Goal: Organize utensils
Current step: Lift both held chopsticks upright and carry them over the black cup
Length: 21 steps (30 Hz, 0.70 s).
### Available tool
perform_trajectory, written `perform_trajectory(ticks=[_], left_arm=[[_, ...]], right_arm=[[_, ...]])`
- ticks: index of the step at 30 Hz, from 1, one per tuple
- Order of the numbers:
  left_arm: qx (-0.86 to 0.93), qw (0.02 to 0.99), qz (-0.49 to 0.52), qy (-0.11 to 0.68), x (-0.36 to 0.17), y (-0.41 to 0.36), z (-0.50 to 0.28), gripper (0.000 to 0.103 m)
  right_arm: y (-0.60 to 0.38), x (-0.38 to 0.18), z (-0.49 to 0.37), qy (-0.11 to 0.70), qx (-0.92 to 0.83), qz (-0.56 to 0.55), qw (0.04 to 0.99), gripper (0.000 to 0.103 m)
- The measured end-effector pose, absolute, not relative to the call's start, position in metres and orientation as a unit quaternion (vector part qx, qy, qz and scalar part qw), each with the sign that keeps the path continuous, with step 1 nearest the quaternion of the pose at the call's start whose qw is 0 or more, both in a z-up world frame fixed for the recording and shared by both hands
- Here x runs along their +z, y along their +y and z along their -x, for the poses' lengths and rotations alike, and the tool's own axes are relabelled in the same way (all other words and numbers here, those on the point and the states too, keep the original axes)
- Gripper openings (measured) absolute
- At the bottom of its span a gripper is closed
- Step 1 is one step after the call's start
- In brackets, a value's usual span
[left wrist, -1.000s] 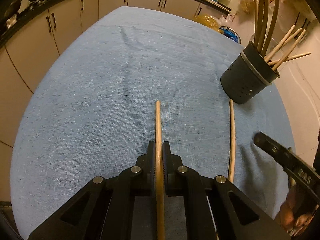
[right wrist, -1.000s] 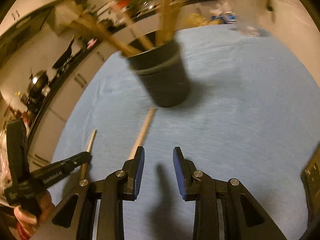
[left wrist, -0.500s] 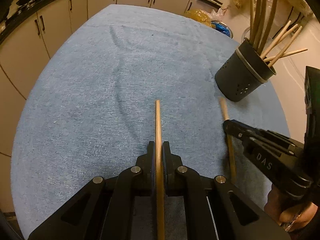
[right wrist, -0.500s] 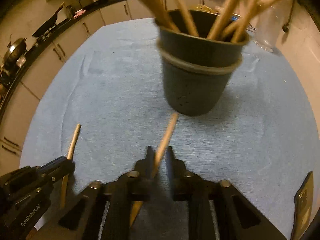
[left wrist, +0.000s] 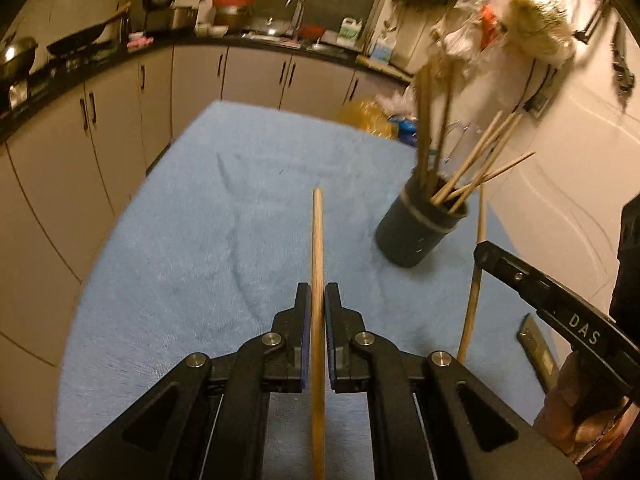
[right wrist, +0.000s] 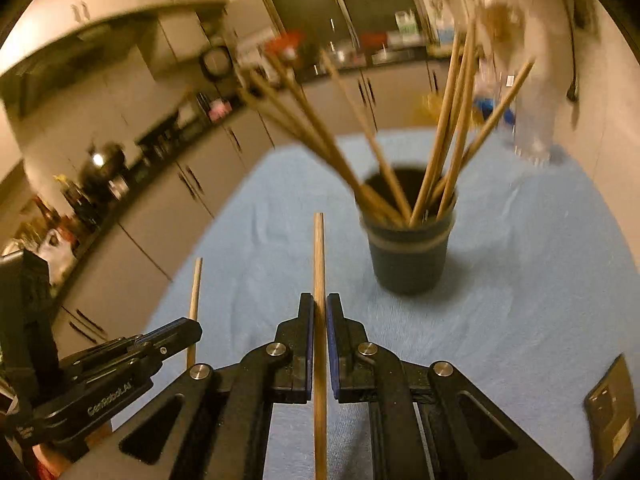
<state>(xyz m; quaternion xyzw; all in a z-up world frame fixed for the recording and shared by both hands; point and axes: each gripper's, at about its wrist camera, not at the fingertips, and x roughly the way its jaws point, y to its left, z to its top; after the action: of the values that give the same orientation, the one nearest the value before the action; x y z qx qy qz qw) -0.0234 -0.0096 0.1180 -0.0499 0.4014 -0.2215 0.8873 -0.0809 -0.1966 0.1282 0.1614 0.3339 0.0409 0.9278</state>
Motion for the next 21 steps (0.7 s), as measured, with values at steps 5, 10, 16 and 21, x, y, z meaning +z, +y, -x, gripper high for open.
perform_trajectory(ticks=[5,10,16,21], left_arm=[[-0.224,0.896,0.046,0.380,0.136,-0.016,0.035,0.006],[-0.229,0.902,0.037,0.365,0.150,-0.020,0.047,0.006],[-0.231,0.904,0.032,0.359,0.157,-0.026,0.053,0.006],[-0.235,0.904,0.029,0.357,0.161,-0.033,0.056,0.006]], right_arm=[[-0.199,0.147,0.105,0.289,0.042,-0.156,0.944,0.007],[-0.205,0.154,0.122,0.268,0.041,-0.166,0.948,0.007],[-0.219,0.160,0.135,0.250,0.031,-0.180,0.951,0.007],[-0.228,0.166,0.144,0.235,0.023,-0.187,0.954,0.007]])
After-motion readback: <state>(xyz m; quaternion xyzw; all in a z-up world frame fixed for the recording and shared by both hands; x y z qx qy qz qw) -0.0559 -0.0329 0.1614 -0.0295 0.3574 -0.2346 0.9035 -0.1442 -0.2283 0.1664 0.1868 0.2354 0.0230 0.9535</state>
